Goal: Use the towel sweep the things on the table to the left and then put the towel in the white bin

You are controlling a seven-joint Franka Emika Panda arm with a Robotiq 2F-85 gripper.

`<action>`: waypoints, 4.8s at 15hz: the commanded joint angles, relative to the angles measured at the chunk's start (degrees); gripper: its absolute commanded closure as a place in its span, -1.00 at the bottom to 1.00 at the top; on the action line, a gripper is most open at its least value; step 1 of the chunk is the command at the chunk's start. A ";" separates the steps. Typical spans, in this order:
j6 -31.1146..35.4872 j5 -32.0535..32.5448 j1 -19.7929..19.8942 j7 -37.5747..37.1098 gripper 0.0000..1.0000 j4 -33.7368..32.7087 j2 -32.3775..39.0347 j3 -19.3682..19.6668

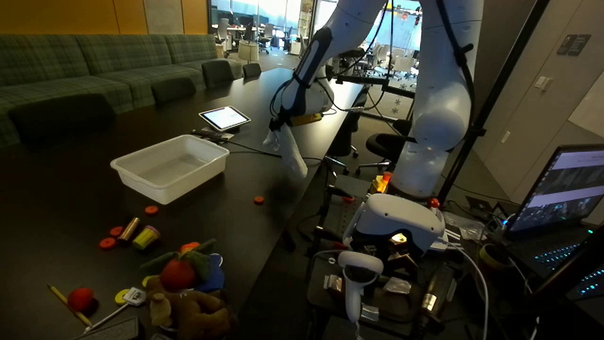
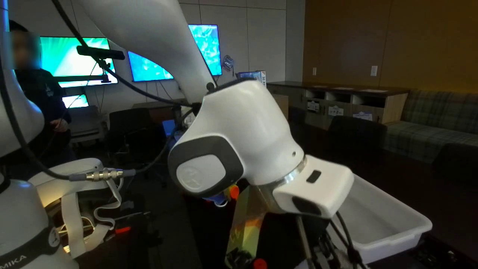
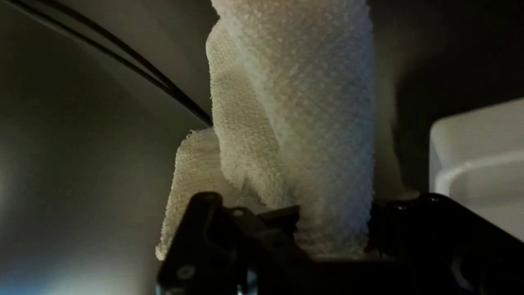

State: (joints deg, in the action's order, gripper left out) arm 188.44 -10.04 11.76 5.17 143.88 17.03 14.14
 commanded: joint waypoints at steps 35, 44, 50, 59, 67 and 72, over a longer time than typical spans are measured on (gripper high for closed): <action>-19.33 4.91 -15.23 -0.52 0.99 -40.05 27.17 -42.43; -17.63 4.20 -19.75 -7.96 0.99 -47.65 21.45 -31.50; -21.55 6.38 -23.07 -11.72 0.99 -61.37 25.80 -20.27; -33.48 9.92 -23.36 -18.92 0.99 -85.37 41.56 -6.88; -46.89 14.61 -21.53 -32.89 0.45 -102.38 54.10 3.42; -53.12 16.32 -21.64 -33.83 -0.22 -102.91 52.99 1.86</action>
State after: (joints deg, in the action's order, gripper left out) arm 138.94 4.35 -9.58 -26.81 45.13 68.97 16.29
